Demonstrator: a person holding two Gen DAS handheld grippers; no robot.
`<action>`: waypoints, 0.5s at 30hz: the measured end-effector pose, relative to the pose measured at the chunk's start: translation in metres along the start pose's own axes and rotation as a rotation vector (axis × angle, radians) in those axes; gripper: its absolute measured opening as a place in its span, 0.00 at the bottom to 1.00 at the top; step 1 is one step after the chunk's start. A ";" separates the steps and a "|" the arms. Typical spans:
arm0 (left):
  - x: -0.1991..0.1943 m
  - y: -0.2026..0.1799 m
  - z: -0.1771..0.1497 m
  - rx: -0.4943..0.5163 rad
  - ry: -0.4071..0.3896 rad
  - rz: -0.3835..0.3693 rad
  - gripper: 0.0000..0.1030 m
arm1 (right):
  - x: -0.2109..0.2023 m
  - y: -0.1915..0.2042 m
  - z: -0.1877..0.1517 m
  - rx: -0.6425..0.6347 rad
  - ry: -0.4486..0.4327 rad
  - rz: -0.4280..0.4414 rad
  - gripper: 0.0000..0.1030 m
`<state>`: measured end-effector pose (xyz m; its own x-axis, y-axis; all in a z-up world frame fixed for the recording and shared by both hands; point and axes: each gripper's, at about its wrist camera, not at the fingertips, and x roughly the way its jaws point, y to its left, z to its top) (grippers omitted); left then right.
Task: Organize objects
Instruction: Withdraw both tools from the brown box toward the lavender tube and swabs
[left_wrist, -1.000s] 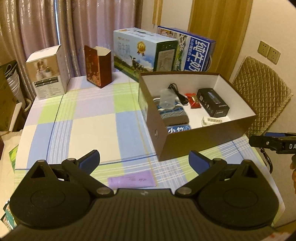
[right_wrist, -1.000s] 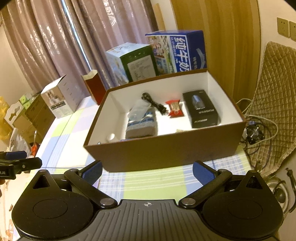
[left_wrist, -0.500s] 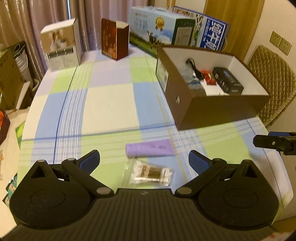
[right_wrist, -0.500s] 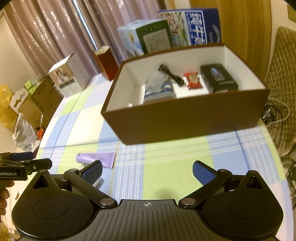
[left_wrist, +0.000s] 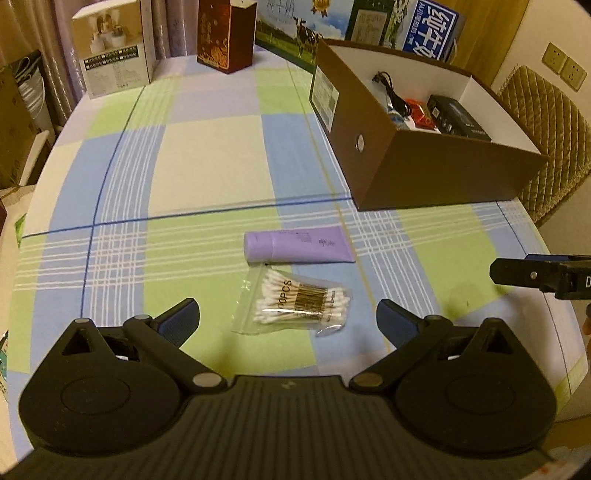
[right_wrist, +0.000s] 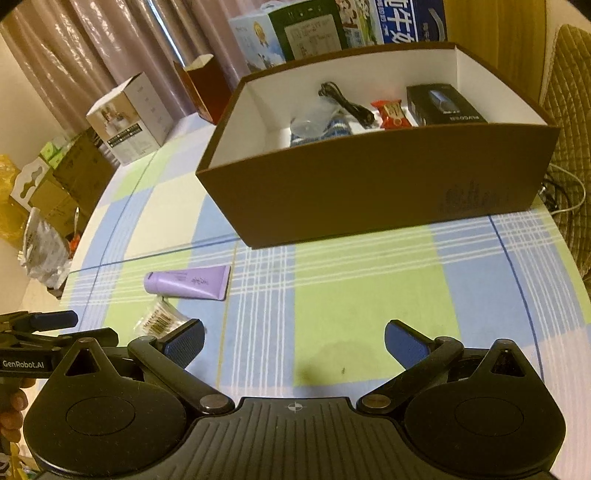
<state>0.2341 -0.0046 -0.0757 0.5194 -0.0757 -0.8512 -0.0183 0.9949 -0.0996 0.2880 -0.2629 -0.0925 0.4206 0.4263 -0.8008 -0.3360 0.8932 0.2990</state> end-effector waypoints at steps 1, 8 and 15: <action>0.002 0.000 0.000 0.002 0.004 -0.002 0.98 | 0.001 -0.001 0.000 0.002 0.002 -0.002 0.98; 0.019 0.001 -0.003 0.022 0.019 -0.018 0.98 | 0.011 -0.005 -0.001 0.020 0.021 -0.018 0.98; 0.040 0.002 -0.008 0.037 0.013 -0.072 0.97 | 0.019 -0.014 0.001 0.045 0.035 -0.040 0.98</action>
<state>0.2485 -0.0060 -0.1143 0.5071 -0.1482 -0.8490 0.0507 0.9885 -0.1423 0.3010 -0.2672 -0.1112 0.4027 0.3857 -0.8301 -0.2808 0.9152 0.2890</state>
